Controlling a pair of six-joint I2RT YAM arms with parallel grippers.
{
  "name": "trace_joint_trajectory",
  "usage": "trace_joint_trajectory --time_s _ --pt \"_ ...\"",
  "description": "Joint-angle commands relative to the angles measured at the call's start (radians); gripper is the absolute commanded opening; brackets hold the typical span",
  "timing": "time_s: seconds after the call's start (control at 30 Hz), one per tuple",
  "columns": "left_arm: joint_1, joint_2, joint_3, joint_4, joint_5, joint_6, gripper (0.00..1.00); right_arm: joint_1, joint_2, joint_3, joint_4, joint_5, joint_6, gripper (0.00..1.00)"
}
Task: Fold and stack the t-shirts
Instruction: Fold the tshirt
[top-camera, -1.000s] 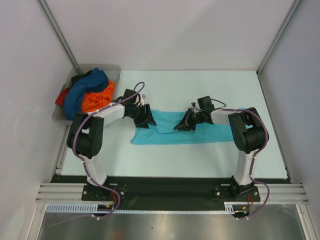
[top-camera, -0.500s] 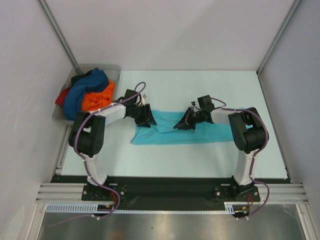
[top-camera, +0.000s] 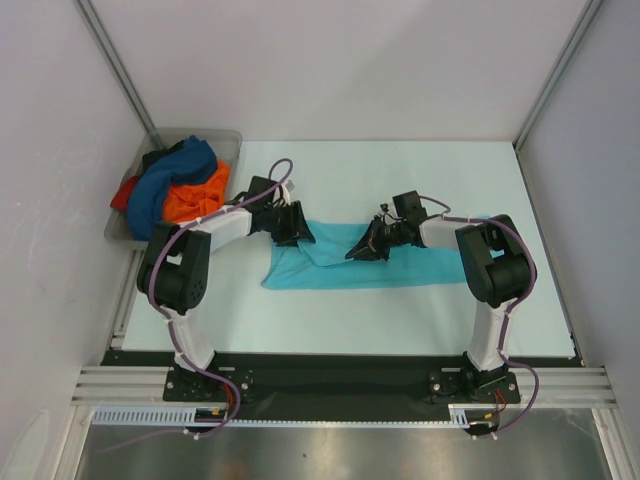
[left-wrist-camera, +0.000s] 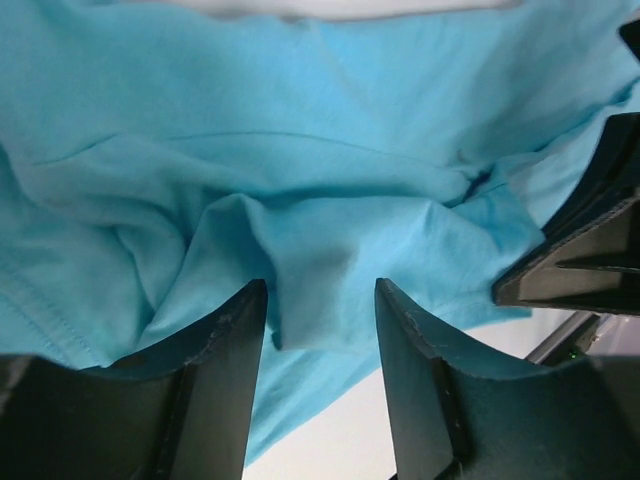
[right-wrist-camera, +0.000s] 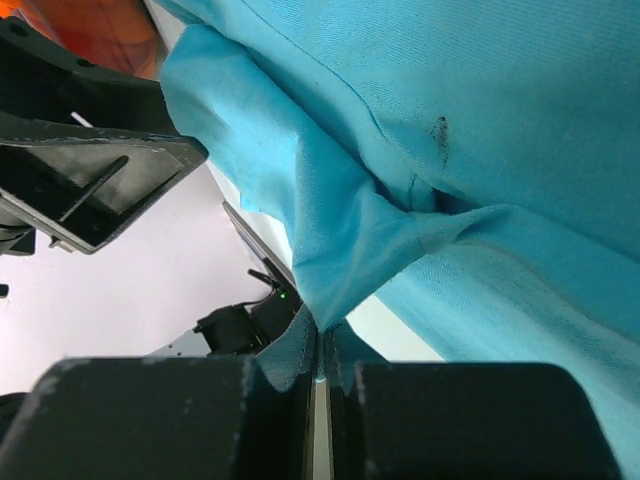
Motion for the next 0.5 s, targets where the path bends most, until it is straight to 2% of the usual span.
trace_joint_trajectory --time_s 0.0,0.07,0.17,0.27,0.3,0.47 --pt "-0.005 -0.010 0.016 0.086 0.055 -0.018 0.52 0.005 0.005 0.016 0.001 -0.008 -0.008 0.00" --pt "-0.005 -0.003 0.019 0.082 0.074 -0.027 0.50 0.006 0.006 0.019 0.001 -0.008 -0.009 0.00" --pt "-0.005 -0.004 0.030 0.023 0.069 -0.022 0.36 0.005 0.008 0.028 0.004 -0.009 -0.006 0.00" --pt "-0.005 -0.004 0.068 -0.119 0.031 -0.019 0.06 -0.004 0.008 0.038 0.001 -0.015 -0.008 0.00" --pt "-0.005 -0.010 0.096 -0.176 0.026 -0.019 0.00 -0.006 0.005 0.044 -0.002 -0.023 -0.008 0.00" --pt "-0.005 -0.046 0.196 -0.332 0.000 -0.025 0.00 -0.012 -0.009 0.075 -0.112 -0.072 -0.074 0.00"
